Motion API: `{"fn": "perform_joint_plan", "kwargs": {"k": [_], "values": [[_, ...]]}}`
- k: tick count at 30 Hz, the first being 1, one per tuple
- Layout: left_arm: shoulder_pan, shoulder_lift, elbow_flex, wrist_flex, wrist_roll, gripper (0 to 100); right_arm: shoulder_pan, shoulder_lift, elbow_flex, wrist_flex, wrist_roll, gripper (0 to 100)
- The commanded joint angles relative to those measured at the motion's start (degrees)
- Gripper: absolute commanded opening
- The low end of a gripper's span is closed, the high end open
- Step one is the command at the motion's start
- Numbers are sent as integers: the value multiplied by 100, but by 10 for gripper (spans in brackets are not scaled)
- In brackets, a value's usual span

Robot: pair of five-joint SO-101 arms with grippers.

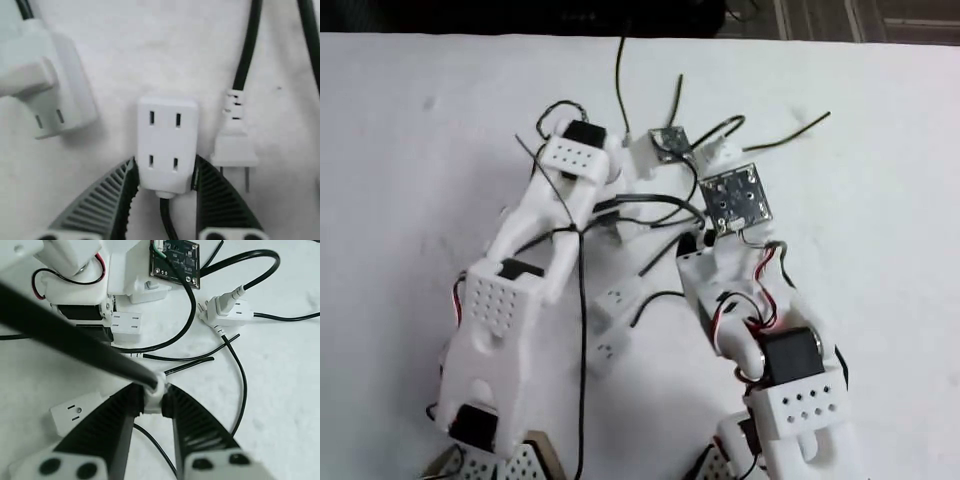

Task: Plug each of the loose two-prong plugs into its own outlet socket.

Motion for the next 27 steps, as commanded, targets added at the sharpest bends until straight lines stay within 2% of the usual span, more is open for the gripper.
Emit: {"fn": "perform_joint_plan", "kwargs": {"k": [1, 9, 14, 17, 22, 27], "values": [[57, -558, -26, 747, -35, 22, 48, 4, -44, -84, -35, 18], [-391, -1174, -18, 1653, 9, 22, 48, 4, -44, -75, -44, 18], [-954, -1429, 18, 2119, 941, 22, 48, 4, -44, -75, -44, 18], [-1270, -1622, 440, 2110, 1196, 22, 48, 4, -44, -66, -53, 18], [-1446, -2299, 1969, 1495, 1354, 22, 40, 4, 18, -75, -44, 18], [-1270, -3679, 4220, 158, 1618, 22, 40, 4, 18, -75, -44, 18]]}}
